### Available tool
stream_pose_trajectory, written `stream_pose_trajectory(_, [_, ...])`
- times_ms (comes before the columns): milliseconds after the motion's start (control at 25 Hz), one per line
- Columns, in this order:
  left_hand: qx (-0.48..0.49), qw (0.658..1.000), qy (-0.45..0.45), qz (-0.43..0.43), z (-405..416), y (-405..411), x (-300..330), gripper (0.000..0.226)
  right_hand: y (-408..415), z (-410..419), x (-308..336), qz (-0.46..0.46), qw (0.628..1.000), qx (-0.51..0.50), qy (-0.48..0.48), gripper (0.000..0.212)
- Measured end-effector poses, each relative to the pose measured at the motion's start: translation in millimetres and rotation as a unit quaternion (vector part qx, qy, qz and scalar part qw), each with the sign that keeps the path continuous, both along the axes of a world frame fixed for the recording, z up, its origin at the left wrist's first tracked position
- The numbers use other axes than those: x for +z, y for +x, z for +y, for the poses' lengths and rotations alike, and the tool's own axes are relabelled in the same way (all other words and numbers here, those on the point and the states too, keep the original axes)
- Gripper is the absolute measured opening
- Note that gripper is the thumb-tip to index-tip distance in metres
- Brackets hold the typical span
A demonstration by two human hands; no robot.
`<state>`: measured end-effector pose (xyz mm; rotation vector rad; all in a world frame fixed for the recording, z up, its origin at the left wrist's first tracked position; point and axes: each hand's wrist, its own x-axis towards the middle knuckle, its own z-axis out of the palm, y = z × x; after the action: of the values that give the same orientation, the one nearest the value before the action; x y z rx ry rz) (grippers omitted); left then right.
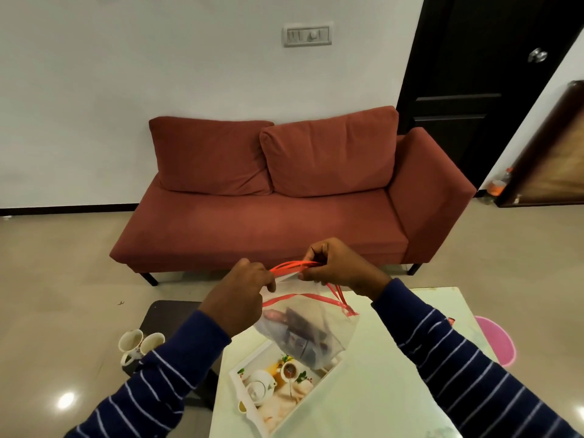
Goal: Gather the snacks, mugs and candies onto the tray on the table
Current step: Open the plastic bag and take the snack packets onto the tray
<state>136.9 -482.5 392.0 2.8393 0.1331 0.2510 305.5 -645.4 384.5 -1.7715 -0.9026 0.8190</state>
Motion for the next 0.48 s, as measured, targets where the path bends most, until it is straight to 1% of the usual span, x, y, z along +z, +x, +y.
stream_pose_trajectory(40, [0.011, 1.0, -0.015, -0.002, -4, 1, -1, 0.043, -2, 3, 0, -0.064, 0.998, -0.026, -0.004, 0.013])
stream_pose_trajectory(80, [0.017, 0.999, -0.03, -0.008, -7, 3, -2, 0.047, -5, 5, 0, -0.156, 0.987, -0.049, -0.007, 0.014])
stream_pose_trajectory(120, [0.022, 0.999, -0.044, -0.014, -10, 3, -2, 0.051, -12, 7, -2, -0.272, 0.96, -0.066, -0.009, 0.016])
stream_pose_trajectory(160, [0.025, 0.998, -0.059, -0.021, -13, 3, -2, 0.052, -20, 8, -5, -0.39, 0.918, -0.076, -0.011, 0.021])
stream_pose_trajectory(200, [0.029, 0.997, -0.073, -0.028, -16, 3, -2, 0.052, -30, 10, -10, -0.484, 0.872, -0.074, -0.002, 0.029])
stream_pose_trajectory(240, [0.035, 0.995, -0.087, -0.028, -18, 3, -2, 0.049, -40, 10, -16, -0.54, 0.84, -0.051, 0.012, 0.037])
stream_pose_trajectory(280, [0.043, 0.994, -0.098, -0.023, -20, 2, -2, 0.046, -49, 11, -21, -0.558, 0.829, -0.017, 0.028, 0.045])
stream_pose_trajectory(360, [0.062, 0.992, -0.111, -0.006, -22, -2, -6, 0.041, -60, 10, -28, -0.556, 0.83, 0.023, 0.034, 0.056])
stream_pose_trajectory(400, [0.075, 0.99, -0.116, -0.001, -21, -3, -8, 0.039, -62, 9, -29, -0.57, 0.821, 0.024, 0.015, 0.059])
stream_pose_trajectory(480, [0.11, 0.986, -0.124, -0.004, -18, -8, -11, 0.041, -67, 5, -31, -0.614, 0.788, 0.028, -0.026, 0.059])
